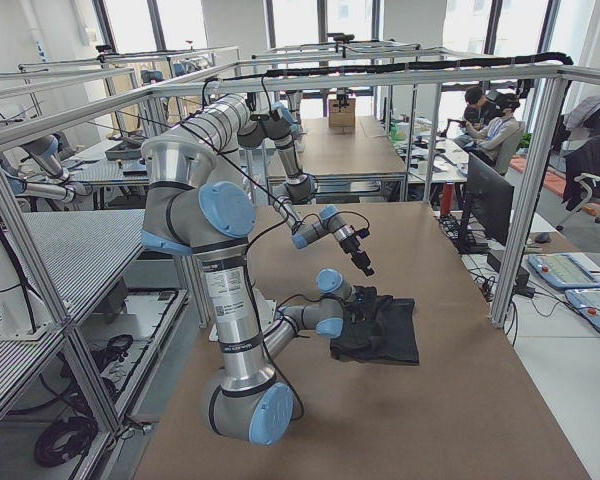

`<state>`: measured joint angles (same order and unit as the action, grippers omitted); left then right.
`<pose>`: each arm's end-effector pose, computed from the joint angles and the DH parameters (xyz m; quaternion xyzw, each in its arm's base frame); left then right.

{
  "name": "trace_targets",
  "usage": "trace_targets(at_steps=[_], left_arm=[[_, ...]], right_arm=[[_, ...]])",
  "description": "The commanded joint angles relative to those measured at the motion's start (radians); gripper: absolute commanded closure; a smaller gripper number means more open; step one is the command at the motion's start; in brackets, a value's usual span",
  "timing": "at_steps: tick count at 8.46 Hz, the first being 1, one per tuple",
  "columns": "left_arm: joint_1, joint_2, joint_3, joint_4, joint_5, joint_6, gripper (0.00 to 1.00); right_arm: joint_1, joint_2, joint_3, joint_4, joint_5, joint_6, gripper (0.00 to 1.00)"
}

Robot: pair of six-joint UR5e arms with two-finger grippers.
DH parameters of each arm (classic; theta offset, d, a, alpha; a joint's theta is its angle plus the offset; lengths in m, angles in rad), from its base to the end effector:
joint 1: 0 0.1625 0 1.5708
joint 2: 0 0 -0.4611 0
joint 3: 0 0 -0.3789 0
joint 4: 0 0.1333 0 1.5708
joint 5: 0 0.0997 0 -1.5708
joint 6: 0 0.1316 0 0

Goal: Fold clothes
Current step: 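Lay the folded edge down and open both grippers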

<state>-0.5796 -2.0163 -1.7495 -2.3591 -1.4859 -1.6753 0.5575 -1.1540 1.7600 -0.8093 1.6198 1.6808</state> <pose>0.4659 -0.4776 0.2794 0.1840 0.6226 -0.2809 0.7068 -0.4819 -0.4499 0.2972 0.1216 -0.6200 0.2393 0.7373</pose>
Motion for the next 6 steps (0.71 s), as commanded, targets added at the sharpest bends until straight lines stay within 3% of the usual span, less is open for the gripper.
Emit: trace_targets(at_steps=[1, 2, 3, 6], left_arm=[[-0.08, -0.001, -0.005, 0.012, -0.081, 0.008, 0.0], [-0.154, 0.011, -0.007, 0.012, -0.196, 0.044, 0.0], [-0.201, 0.037, -0.008, 0.011, -0.252, 0.061, 0.0], [-0.259, 0.076, -0.011, 0.008, -0.306, 0.111, 0.0]], right_arm=[[-0.005, 0.025, -0.001, -0.01, 0.0, 0.005, 0.06], [-0.02, 0.036, -0.004, -0.017, 0.0, -0.006, 0.06], [-0.048, 0.062, -0.029, -0.046, -0.001, -0.013, 0.06], [-0.067, 0.157, -0.158, -0.054, -0.001, -0.123, 0.06]])
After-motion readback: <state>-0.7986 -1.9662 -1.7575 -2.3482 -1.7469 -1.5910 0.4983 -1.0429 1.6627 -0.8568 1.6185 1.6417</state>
